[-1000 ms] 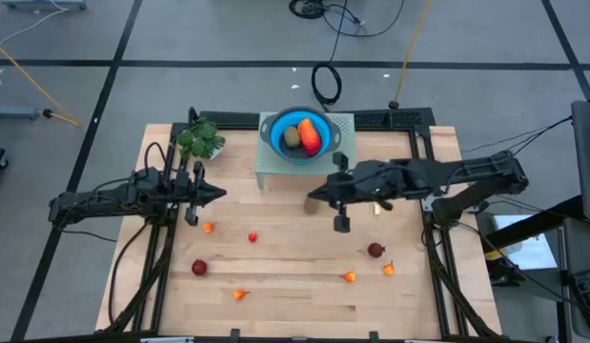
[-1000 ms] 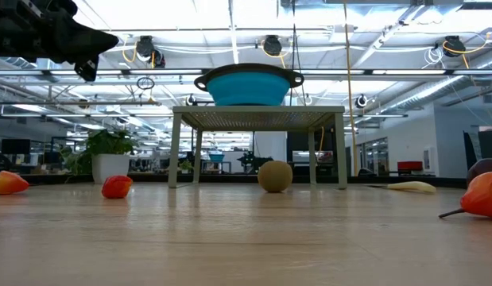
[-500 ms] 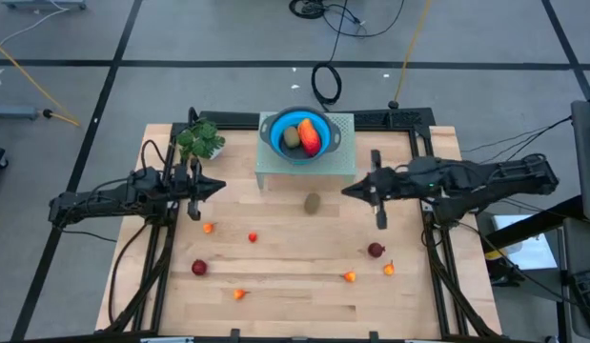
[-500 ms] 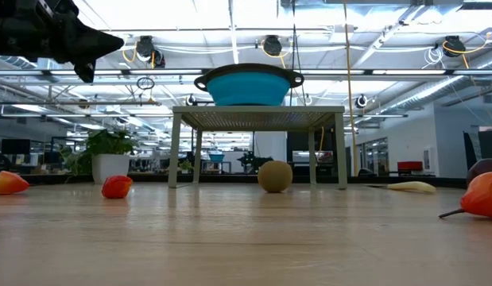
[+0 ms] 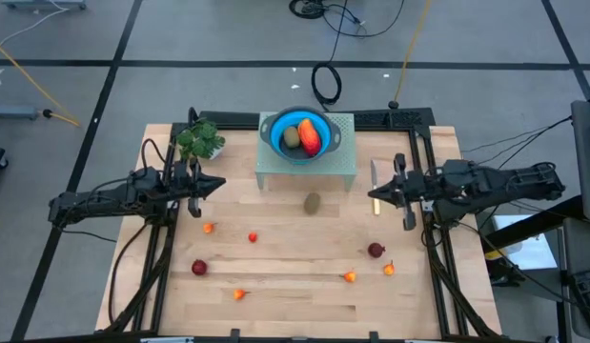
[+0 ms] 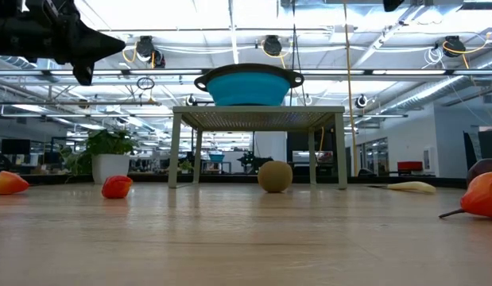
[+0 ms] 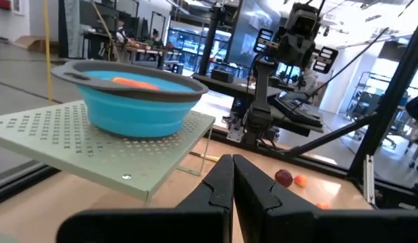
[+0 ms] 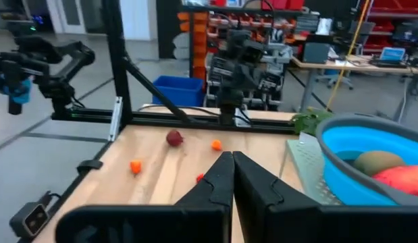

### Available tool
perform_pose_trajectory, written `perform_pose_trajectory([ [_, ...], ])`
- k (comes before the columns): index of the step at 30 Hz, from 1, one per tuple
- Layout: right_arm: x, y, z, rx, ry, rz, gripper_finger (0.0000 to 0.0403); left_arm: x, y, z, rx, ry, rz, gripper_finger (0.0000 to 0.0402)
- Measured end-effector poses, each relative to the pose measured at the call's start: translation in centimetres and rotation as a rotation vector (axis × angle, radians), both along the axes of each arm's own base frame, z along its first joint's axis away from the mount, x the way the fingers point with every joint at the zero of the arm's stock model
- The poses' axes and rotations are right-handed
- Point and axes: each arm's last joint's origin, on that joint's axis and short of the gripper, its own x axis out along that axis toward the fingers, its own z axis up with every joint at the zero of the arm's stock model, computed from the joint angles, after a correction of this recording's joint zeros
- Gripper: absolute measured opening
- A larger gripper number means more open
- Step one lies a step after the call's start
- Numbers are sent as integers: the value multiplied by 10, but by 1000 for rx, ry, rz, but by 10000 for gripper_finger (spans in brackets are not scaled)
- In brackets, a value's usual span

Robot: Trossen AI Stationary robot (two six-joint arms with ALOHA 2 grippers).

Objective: Pick & Place Fruit
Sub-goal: Put the peach into the colander on the shelf

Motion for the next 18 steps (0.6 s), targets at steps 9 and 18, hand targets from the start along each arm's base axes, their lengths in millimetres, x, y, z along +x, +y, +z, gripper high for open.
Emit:
perform_pose_trajectory([
  [9, -24, -3, -18, 16, -44, 24, 0, 7, 2, 15, -13, 48, 28, 7],
  [18, -37, -5, -36, 19, -66, 24, 0, 30, 4, 38, -40, 199, 23, 7],
])
